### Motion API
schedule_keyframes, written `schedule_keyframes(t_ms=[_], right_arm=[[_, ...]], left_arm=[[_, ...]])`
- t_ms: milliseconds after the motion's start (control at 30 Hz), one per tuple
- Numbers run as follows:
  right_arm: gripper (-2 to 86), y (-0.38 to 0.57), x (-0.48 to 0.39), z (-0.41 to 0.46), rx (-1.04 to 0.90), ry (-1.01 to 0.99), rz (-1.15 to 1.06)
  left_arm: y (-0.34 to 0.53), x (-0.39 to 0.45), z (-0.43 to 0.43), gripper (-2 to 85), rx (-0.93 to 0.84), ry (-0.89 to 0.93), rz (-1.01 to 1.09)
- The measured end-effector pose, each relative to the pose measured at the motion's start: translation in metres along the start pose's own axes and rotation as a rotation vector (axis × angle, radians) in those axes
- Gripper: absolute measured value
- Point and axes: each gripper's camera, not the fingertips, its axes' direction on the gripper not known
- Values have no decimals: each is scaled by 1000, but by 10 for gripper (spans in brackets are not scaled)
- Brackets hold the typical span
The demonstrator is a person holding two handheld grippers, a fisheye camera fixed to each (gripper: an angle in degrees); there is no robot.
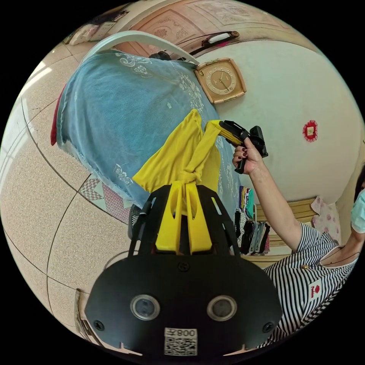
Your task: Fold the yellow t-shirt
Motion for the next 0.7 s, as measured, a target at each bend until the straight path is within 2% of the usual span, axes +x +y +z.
schedule_keyframes(t_ms=[300, 400, 500, 600, 700], right_arm=[[18, -43, -62, 57, -106, 163, -57], [21, -53, -89, 71, -139, 241, -119], [27, -61, -121, 84, -193, 351, -217], [39, -66, -153, 93, -232, 450, -321], [50, -66, -176, 100, -247, 527, -407]], left_arm=[[-11, -46, -21, 18, 9, 19, -120], [-7, -52, -32, 15, 22, -13, -150], [-1, -51, -49, 7, 68, -121, -182], [-2, -32, -61, 4, 99, -204, -109], [-12, 2, -57, 3, 81, -210, 74]])
